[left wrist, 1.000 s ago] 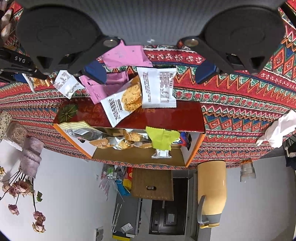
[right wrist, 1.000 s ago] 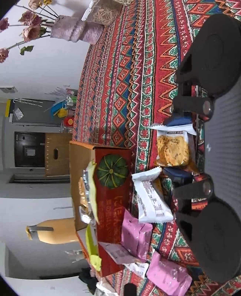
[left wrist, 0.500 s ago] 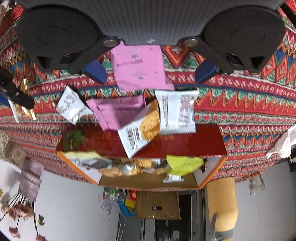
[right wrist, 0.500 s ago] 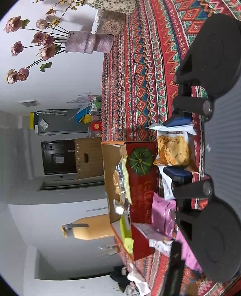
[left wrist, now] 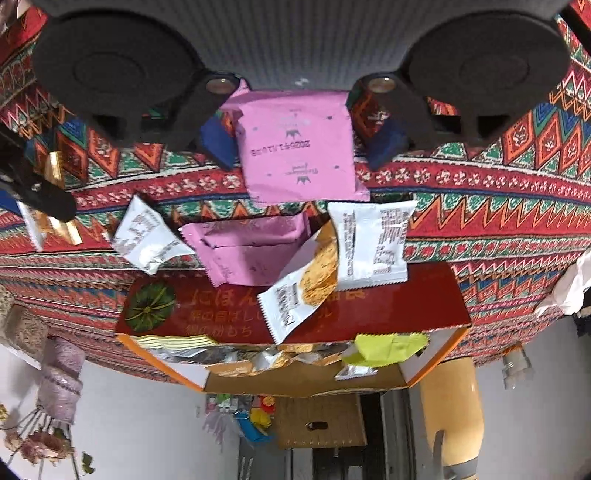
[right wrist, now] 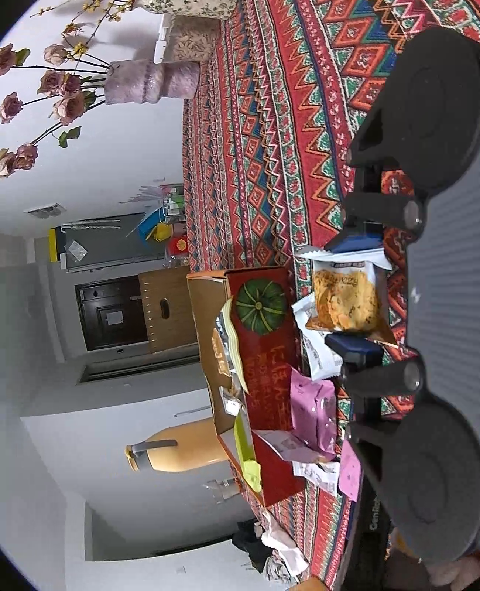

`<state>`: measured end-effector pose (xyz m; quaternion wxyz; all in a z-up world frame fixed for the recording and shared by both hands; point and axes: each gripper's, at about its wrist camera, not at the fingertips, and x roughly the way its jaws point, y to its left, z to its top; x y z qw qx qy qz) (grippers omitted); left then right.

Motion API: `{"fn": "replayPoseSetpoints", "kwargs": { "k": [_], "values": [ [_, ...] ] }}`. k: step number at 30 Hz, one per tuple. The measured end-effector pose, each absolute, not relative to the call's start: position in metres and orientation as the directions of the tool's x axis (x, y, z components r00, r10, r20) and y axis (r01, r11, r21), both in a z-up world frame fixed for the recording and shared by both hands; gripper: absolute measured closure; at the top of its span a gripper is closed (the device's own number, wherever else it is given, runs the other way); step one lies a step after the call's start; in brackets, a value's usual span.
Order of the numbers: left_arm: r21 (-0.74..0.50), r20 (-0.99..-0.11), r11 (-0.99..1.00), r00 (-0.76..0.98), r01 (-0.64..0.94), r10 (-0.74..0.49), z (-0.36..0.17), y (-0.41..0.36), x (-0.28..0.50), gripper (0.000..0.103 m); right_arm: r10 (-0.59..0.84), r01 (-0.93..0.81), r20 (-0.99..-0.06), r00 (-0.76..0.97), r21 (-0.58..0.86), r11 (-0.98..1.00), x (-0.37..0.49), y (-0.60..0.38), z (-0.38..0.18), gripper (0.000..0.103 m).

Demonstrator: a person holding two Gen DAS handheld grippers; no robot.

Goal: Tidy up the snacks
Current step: 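Grasp the pink wafer packet with the left gripper while the right gripper holds its packet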

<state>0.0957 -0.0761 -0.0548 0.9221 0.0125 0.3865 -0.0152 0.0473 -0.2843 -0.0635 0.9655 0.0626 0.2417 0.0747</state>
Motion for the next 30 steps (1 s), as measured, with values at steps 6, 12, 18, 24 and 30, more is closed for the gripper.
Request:
{"fn": "replayPoseSetpoints", "kwargs": {
  "k": [6,12,18,24,30],
  "values": [
    [0.029,-0.703,0.997,0.71,0.068,-0.028,-0.054,-0.079,0.092,0.041,0.184,-0.122,-0.458,0.869,0.162,0.979,0.044,-0.281,-0.065,0.058],
    [0.022,-0.695,0.996,0.718,0.084,-0.045,-0.05,-0.076,0.086,0.041,0.187,-0.126,-0.459,0.869,0.161,0.979,0.04,-0.279,-0.064,0.058],
    [0.022,-0.651,0.994,0.756,0.109,-0.069,-0.036,-0.072,0.073,0.041,0.182,-0.127,-0.445,0.877,0.151,0.98,0.036,-0.276,-0.056,0.058],
    [0.013,-0.598,0.992,0.796,0.124,-0.092,-0.017,-0.067,0.064,0.041,0.184,-0.141,-0.421,0.888,0.132,0.981,0.036,-0.268,-0.044,0.058],
    [-0.005,-0.547,0.991,0.83,0.131,-0.112,0.002,-0.061,0.064,0.041,0.185,-0.154,-0.394,0.9,0.11,0.982,0.044,-0.258,-0.032,0.058]
  ]
}}
